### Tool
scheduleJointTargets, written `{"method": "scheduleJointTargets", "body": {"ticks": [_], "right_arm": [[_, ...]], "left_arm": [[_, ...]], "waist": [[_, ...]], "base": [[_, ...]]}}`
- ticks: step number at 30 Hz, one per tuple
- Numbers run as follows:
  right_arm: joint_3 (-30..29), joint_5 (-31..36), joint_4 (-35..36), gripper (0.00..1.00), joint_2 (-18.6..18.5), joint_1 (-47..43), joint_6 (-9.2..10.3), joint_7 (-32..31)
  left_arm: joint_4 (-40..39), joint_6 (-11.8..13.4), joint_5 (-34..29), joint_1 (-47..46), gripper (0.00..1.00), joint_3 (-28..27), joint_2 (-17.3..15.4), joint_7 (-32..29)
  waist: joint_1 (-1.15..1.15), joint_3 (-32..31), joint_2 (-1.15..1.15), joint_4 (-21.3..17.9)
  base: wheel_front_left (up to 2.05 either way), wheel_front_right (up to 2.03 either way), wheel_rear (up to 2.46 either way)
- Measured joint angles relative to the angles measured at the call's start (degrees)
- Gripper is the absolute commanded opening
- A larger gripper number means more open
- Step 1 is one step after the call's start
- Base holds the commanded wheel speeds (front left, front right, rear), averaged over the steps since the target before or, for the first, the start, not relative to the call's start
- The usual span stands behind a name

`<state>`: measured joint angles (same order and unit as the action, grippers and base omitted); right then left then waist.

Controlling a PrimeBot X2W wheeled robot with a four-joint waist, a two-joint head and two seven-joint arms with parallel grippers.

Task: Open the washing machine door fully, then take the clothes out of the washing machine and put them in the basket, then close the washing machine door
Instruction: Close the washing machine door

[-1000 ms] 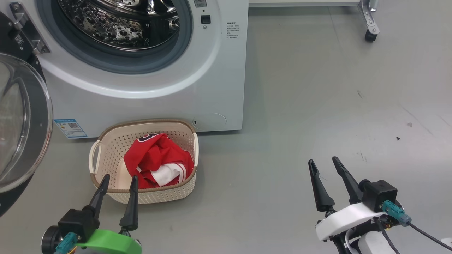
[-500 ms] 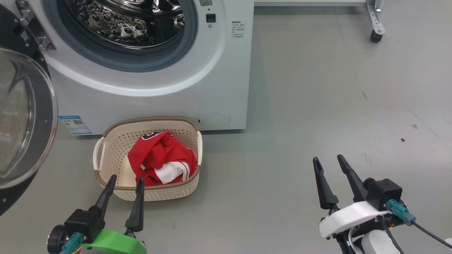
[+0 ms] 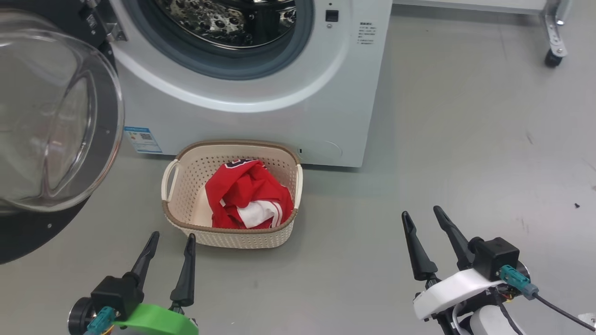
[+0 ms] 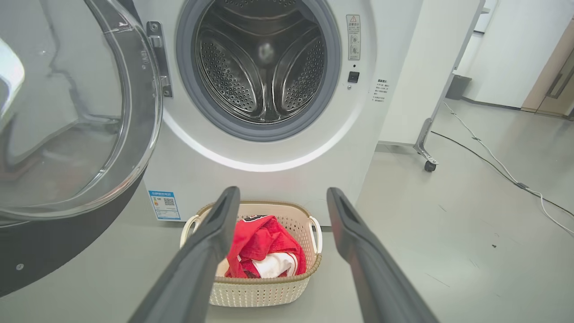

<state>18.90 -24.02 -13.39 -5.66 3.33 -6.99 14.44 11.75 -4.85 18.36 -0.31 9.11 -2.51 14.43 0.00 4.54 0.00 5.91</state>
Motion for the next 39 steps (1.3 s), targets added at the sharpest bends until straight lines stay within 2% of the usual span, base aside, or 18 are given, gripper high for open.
{"method": "scheduleJointTargets", "body": {"ticks": [6, 25, 29, 39], "right_arm": [[1.8, 0.0, 0.0, 1.00, -0.1, 0.3, 0.00, 0.0], [-0.6, -0.5, -0.3, 1.00, -0.4, 0.9, 0.00, 0.0], [1.7, -0.5, -0.8, 1.00, -0.3, 0.9, 0.00, 0.0], [5.2, -0.5, -1.5, 1.00, -0.2, 1.9, 0.00, -0.1]], "left_arm": [[-0.5, 1.0, 0.3, 0.0, 1.00, -0.6, 0.0, 0.0], [-0.6, 1.1, 0.3, 0.1, 1.00, -0.2, 0.0, 0.0], [-1.3, 2.4, 0.2, 0.5, 1.00, -2.3, 0.0, 0.0], [-3.3, 3.5, 0.3, 3.0, 1.00, -4.4, 0.0, 0.0]], "waist": [[0.00, 0.2, 0.00, 4.5], [0.00, -1.2, 0.00, 18.8], [0.00, -1.7, 0.00, 21.6], [0.00, -2.2, 0.00, 24.2]], "base": [[0.00, 0.00, 0.00], [0.00, 0.00, 0.00], [0.00, 0.00, 0.00], [0.00, 0.00, 0.00]]}}
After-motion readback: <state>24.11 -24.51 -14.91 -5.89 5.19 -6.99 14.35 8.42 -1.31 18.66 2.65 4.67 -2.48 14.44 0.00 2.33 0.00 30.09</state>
